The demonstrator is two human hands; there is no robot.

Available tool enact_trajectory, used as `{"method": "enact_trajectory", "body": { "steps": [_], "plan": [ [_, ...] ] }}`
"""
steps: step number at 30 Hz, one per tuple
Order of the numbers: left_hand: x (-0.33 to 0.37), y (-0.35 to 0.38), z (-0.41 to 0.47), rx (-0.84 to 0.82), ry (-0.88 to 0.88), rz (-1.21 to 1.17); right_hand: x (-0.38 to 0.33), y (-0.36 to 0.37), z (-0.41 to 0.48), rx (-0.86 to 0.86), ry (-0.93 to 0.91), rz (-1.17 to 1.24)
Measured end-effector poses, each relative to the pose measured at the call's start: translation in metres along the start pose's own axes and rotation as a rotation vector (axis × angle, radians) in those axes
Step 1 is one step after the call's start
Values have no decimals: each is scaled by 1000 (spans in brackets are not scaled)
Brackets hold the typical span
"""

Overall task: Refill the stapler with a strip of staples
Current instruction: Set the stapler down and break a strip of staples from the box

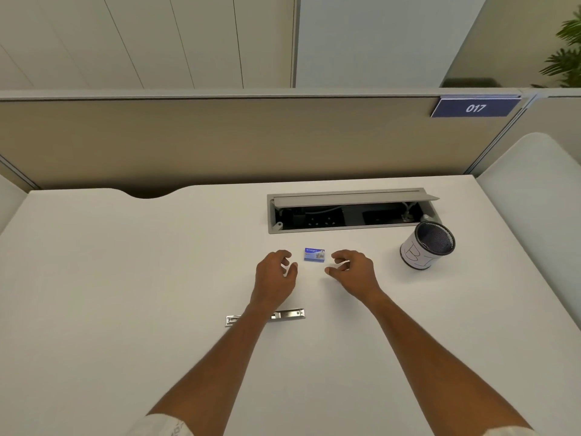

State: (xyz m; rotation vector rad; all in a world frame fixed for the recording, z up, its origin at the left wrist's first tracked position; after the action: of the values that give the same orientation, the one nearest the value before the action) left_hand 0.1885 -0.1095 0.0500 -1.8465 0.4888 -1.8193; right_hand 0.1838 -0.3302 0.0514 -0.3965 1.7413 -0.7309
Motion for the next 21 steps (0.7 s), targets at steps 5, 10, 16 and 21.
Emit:
{"method": "enact_trajectory", "body": {
  "steps": [5, 10, 16, 21],
  "plan": [
    [1, 26, 13, -59, -62, 41, 2, 8, 11, -7, 12, -43],
    [-2, 41, 24, -47, -164, 24, 1, 20, 18, -24, -1, -82],
    [-1, 50, 28, -32, -223, 3, -1, 26, 25, -29, -30, -127],
    [3, 53, 28, -33, -227, 9, -2, 25, 28, 13, -51, -125]
  ]
}}
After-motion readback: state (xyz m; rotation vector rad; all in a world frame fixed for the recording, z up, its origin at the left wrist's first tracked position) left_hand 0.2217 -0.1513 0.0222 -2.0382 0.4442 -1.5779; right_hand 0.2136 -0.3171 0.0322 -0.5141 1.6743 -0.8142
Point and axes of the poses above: each hand's wrist, its own z-axis towards the middle knuckle, its own y-axis out of the palm, x = y × z, the point moved 8 cm from there along z, towards the middle knuckle, and after that the axes turned 5 degrees about x, right-handed, at the moved point
